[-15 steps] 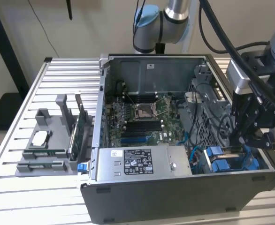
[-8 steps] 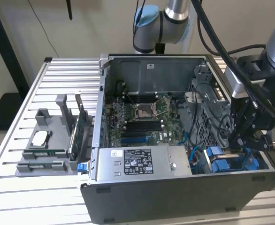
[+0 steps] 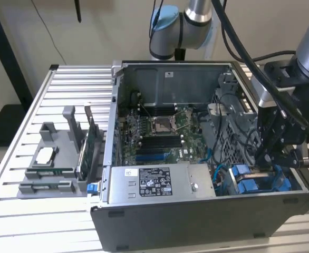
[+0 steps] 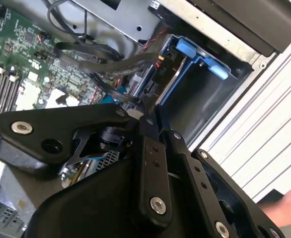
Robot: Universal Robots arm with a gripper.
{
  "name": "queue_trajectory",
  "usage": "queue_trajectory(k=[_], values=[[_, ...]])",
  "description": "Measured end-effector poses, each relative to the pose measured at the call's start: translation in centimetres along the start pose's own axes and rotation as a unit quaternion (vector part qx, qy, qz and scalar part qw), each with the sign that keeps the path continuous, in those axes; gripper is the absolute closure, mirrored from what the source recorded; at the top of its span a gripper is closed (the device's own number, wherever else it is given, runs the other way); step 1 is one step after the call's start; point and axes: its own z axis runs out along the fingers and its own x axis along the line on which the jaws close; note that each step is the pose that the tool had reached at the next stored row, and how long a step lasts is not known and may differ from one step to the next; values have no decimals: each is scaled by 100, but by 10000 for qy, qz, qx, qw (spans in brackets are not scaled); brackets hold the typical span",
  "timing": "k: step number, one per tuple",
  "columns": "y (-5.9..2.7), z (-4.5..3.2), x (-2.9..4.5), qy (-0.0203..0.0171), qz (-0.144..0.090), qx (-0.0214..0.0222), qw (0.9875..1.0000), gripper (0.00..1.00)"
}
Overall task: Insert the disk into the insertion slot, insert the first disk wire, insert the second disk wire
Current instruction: 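Insert the second disk wire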
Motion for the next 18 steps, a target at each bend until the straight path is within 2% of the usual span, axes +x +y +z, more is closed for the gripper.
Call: queue_trajectory(k=[4, 8, 18], values=[[-54, 10, -26, 42, 3, -43, 10000, 84], [-77, 23, -27, 80, 2, -51, 10000, 84], [-81, 81, -29, 81, 2, -52, 10000, 84]])
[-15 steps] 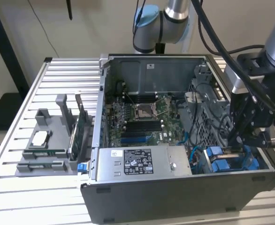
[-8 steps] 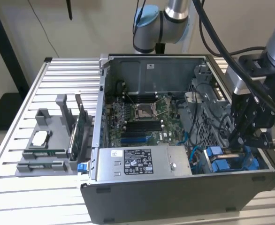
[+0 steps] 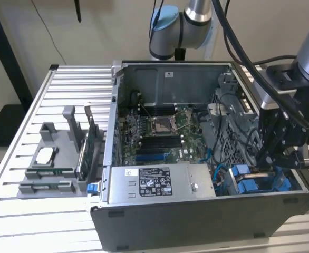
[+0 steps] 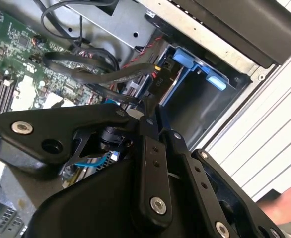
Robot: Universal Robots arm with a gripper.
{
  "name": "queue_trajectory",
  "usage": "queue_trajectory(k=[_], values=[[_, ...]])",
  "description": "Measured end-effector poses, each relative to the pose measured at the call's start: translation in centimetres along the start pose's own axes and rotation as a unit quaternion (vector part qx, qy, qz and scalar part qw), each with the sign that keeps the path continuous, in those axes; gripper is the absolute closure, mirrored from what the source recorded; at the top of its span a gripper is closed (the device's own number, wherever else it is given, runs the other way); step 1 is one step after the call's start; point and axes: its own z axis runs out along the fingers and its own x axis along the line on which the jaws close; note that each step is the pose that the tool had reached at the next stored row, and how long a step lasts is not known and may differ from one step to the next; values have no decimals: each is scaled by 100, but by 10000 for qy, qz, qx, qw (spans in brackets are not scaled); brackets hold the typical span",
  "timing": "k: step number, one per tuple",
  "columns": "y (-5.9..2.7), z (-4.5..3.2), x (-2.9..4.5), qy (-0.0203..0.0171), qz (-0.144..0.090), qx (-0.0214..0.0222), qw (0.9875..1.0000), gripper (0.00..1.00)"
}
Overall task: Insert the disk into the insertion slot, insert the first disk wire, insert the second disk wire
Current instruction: 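Insert the second disk wire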
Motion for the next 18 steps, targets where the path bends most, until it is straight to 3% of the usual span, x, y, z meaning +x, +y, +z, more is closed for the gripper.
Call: queue_trajectory(k=[18], values=[[-25, 43, -25, -36, 2, -1, 10000, 84]])
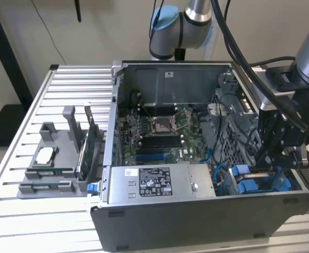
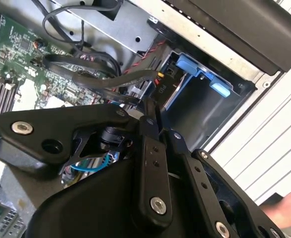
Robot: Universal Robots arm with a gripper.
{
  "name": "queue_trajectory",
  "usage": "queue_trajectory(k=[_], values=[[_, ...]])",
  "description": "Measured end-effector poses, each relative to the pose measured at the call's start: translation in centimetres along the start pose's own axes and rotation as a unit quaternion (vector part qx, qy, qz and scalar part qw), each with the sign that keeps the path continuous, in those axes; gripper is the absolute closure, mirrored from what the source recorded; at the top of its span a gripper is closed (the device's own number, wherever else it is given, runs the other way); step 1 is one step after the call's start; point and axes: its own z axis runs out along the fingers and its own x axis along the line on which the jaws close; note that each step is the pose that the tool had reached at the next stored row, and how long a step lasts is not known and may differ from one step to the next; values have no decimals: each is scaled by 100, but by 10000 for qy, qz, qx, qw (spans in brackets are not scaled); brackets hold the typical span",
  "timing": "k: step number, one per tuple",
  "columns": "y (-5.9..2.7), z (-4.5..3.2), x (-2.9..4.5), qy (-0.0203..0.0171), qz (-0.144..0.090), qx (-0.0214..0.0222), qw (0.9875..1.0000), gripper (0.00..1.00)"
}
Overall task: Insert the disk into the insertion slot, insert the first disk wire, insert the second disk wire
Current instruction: 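Insert the second disk wire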
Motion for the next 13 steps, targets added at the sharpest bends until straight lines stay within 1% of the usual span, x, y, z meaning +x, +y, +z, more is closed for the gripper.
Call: queue_trajectory(k=[13], values=[[-31, 19, -4, -3, 0, 0, 10000, 84]])
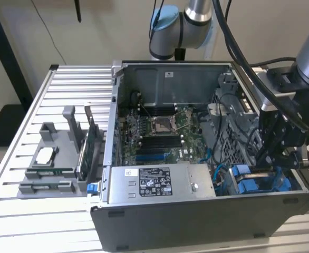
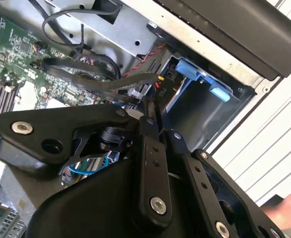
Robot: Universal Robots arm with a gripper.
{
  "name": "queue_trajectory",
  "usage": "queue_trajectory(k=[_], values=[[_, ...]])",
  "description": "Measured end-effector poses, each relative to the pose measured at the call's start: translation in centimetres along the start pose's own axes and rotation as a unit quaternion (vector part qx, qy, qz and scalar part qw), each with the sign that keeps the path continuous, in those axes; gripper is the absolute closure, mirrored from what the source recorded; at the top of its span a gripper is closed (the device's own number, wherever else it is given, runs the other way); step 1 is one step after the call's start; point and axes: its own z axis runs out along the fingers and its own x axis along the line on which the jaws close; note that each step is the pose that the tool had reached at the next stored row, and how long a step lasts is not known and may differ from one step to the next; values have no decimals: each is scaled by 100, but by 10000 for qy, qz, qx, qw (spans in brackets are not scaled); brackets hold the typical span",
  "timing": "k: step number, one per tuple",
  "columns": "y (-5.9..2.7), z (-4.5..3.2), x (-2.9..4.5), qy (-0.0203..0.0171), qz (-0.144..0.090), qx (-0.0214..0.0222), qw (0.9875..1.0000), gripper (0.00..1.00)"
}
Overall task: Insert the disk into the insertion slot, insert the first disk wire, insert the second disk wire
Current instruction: 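Insert the second disk wire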
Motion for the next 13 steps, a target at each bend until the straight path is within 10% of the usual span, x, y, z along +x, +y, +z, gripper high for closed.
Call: queue_trajectory(k=[13], values=[[7, 0, 13, -1, -1, 1, 10000, 84]])
